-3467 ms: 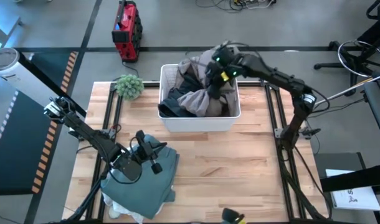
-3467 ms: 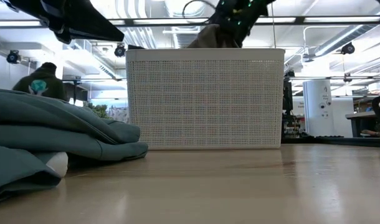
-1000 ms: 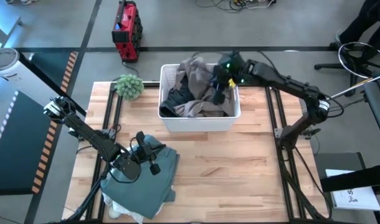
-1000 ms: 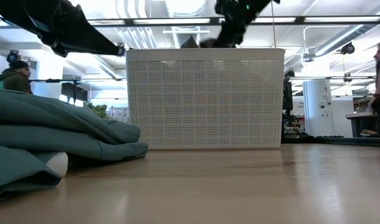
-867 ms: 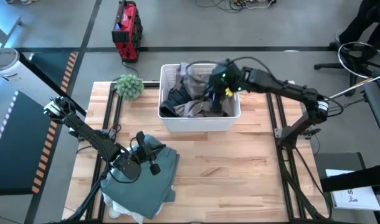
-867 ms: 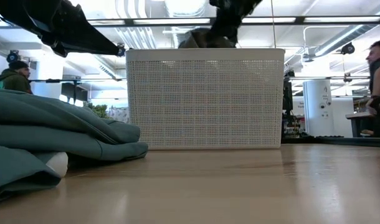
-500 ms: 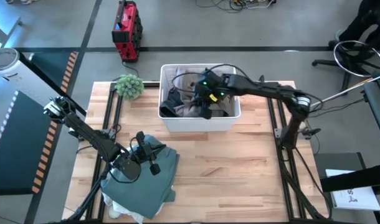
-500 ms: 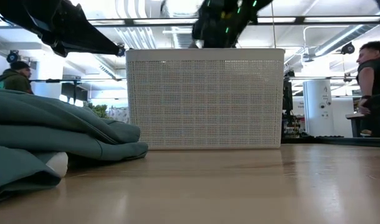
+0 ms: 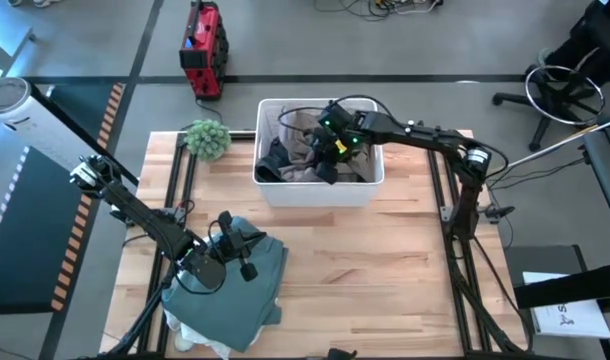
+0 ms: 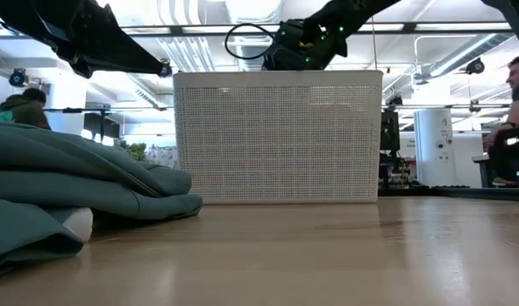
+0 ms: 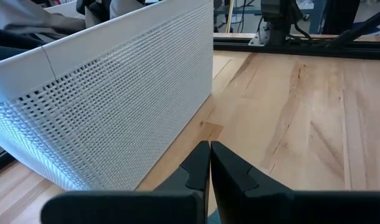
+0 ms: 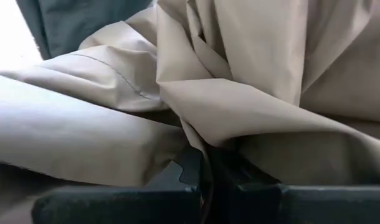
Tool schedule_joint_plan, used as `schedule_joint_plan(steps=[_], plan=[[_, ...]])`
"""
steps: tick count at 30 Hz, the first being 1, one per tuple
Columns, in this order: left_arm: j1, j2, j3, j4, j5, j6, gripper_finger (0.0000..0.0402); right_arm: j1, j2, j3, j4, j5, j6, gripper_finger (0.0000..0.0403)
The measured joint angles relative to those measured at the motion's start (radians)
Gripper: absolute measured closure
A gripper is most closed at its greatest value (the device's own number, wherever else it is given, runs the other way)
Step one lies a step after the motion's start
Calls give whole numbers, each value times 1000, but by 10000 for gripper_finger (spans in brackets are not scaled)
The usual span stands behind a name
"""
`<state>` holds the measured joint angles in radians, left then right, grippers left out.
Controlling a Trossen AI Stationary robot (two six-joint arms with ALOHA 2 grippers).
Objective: Sort clothes
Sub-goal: Put the gray hoodie into the white bin
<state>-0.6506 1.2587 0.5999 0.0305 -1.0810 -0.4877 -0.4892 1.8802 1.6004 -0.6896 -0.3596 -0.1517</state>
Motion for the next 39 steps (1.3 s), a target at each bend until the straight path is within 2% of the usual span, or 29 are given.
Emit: schedule_joint_plan(steps=[3,9,13,17,24,33,39], plan=[[0,0,0,0,0,0,402,0,-47,-6,6,11,7,403],[0,0,0,0,1,0,402,-6,-160,9,14,68,121,403],[0,0,0,0,3,0,402,-24,-170,9,1,90,148,403],[0,0,0,3,11,0,402,-64,-129,9,-55,123,126,403],[0,0,0,5,12,0,402,-121,29,5,-90,141,109,403],[0,0,0,5,21,0,402,-124,179,7,-79,153,81,403],[0,0,0,6,21,0,402,-126,215,8,-78,177,80,403]])
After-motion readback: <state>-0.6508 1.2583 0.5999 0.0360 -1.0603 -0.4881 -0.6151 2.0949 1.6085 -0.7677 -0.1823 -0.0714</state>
